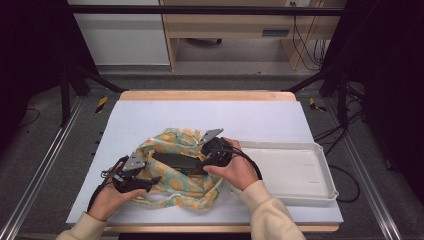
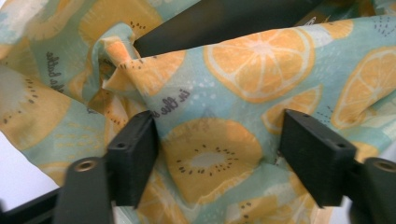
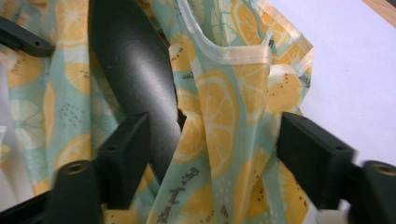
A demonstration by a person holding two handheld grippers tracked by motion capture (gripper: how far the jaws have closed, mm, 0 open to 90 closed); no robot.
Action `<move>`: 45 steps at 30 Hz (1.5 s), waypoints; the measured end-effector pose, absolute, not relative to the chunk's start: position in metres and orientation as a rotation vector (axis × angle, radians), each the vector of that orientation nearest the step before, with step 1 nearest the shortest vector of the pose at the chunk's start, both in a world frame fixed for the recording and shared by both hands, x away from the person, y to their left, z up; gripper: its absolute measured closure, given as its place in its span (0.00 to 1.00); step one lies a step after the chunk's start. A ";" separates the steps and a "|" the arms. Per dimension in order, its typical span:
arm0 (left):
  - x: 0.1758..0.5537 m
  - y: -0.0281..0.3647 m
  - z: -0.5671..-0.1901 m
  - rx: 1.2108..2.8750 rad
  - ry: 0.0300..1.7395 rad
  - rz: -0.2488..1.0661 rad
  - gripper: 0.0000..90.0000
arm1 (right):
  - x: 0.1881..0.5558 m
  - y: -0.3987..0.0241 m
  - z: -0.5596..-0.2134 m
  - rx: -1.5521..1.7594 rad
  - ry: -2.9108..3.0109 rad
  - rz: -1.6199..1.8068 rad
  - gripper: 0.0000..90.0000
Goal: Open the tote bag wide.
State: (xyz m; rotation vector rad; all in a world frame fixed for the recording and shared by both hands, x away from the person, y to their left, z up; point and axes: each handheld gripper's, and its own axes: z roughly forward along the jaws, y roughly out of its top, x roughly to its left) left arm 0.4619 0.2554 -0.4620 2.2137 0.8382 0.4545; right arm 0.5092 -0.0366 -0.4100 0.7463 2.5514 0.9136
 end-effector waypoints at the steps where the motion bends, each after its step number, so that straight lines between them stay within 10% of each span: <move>1: 0.462 0.256 -0.462 2.210 0.844 0.456 0.35 | 0.510 -0.036 -0.411 0.743 2.553 0.893 0.46; 5: 0.462 0.259 -0.461 2.210 0.849 0.457 0.44 | 0.512 -0.036 -0.410 0.746 2.531 0.889 0.80; 9: 0.462 0.259 -0.461 2.223 0.854 0.477 0.55 | 0.514 -0.039 -0.409 0.741 2.527 0.925 0.93; 21: 0.452 0.266 -0.450 2.220 0.846 0.557 0.96 | 0.512 -0.045 -0.404 0.754 2.497 1.000 1.00; 45: 0.442 0.261 -0.464 2.455 0.748 0.658 1.00 | 0.538 -0.060 -0.424 0.889 2.510 0.779 1.00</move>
